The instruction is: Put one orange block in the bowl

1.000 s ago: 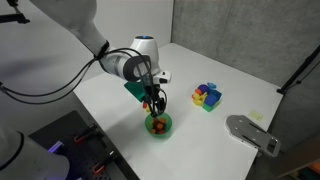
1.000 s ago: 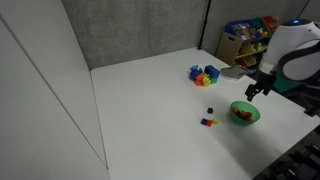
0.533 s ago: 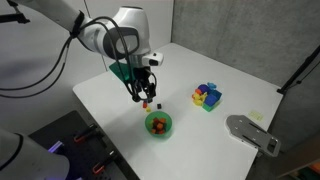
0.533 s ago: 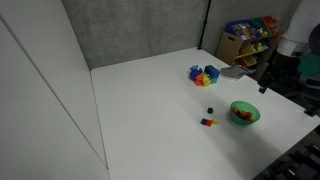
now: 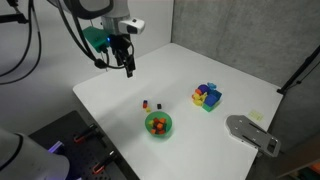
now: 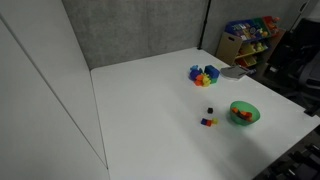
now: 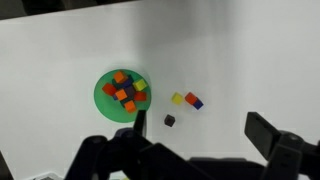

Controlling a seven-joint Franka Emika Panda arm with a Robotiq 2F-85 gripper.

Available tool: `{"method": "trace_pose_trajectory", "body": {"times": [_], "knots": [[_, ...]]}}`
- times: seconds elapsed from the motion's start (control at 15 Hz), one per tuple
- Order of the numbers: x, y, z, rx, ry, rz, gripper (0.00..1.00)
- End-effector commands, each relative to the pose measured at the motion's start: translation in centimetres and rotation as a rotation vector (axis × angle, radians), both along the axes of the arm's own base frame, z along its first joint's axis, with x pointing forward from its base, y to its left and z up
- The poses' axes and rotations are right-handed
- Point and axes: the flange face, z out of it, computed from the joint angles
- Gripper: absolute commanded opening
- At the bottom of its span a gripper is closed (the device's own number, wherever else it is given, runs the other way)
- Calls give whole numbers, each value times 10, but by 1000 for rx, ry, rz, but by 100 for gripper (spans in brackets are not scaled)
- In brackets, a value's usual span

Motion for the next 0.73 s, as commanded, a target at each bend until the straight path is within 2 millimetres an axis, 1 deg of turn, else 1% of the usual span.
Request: {"method": "trace_pose_trajectory", "body": {"times": [0.0, 0.2, 0.33, 0.47, 0.53, 0.67], "knots": [[-6, 16, 48, 14, -12, 41, 100], [-10, 25, 76, -20, -31, 76, 100], [-11, 28, 86, -34, -36, 93, 100], [-14, 27, 89, -63, -35, 99, 100], [-11, 31, 81, -35, -41, 77, 100], [-12, 30, 82, -48, -40, 81, 100]]}}
